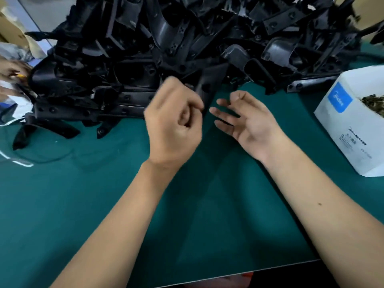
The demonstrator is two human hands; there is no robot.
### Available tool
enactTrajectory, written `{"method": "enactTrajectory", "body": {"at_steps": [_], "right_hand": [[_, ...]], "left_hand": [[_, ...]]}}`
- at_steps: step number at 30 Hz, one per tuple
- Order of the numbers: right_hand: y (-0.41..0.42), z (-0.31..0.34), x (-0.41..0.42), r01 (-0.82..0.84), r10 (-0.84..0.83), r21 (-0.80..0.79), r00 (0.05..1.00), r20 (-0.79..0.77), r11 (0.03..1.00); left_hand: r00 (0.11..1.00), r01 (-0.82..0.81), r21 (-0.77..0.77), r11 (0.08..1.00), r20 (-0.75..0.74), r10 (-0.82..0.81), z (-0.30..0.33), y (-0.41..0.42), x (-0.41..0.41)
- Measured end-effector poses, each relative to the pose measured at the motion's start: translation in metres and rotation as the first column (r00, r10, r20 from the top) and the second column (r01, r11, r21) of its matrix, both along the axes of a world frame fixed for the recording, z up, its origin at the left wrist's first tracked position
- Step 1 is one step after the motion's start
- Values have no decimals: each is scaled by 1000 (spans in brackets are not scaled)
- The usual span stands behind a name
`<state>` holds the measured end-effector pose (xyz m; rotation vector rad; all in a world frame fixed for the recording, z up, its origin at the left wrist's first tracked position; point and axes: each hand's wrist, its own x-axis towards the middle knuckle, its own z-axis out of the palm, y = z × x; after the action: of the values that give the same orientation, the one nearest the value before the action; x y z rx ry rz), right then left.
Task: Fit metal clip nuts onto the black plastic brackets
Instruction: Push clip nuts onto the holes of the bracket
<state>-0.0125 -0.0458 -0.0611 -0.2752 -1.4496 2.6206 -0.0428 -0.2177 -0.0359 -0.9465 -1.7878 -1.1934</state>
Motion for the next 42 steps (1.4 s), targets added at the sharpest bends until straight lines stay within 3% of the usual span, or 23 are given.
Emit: {"method": "enactTrajectory", "body": {"at_steps": [2, 4, 9, 12, 17, 20, 21, 24, 27, 29, 32, 35, 36, 38, 42], "right_hand": [[8, 4, 0, -22, 23, -48, 999, 31, 999], [9, 6, -1, -42, 43, -15, 998, 46, 999], [5, 4, 2, -116, 118, -70, 993, 20, 991], [-3, 4, 4, -86, 85, 1, 995, -42, 996], [-10, 6, 7, -99, 117, 123, 982, -147, 987], [-11, 6, 7, -67, 93, 176, 985, -144, 982], [-10, 6, 7, -18, 43, 199, 991, -123, 980], [-3, 6, 6, 104, -86, 224, 993, -87, 969], [2, 3, 6, 134, -120, 230, 990, -75, 964], [0, 1, 5, 124, -113, 246, 992, -60, 961], [-5, -3, 5, 98, -86, 286, 995, -53, 953], [-6, -6, 5, 90, -74, 326, 995, -62, 941], [-6, -6, 5, 89, -71, 332, 995, -64, 939], [-6, -6, 5, 91, -72, 354, 995, -67, 931], [-8, -6, 5, 102, -84, 421, 995, -62, 901]], "left_hand": [[994, 107, -142, 984, 5, -107, -11, 3, 5], [980, 177, -206, 962, 122, -154, -19, 4, 5], [934, 33, -309, 951, 349, 81, -32, -5, -7], [906, -39, -324, 945, 387, 170, -31, -5, -6], [858, 113, -312, 943, 510, 66, -19, -6, -7], [826, 122, -241, 963, 562, 37, -14, -9, -11], [774, 128, -167, 978, 633, 7, -12, -12, -14], [496, 212, 51, 976, 855, -153, -6, -31, -30], [328, 363, -31, 931, 940, -97, -3, -59, -42], [352, 350, -111, 930, 936, -20, -3, -67, -44], [512, 285, -264, 921, 855, 86, -6, -65, -47], [726, 147, -562, 814, 620, 297, -13, -63, -49], [761, 94, -632, 769, 544, 354, -16, -62, -49], [776, 50, -693, 720, 481, 409, -19, -59, -46], [775, 35, -706, 707, 466, 427, -22, -49, -38]]}}
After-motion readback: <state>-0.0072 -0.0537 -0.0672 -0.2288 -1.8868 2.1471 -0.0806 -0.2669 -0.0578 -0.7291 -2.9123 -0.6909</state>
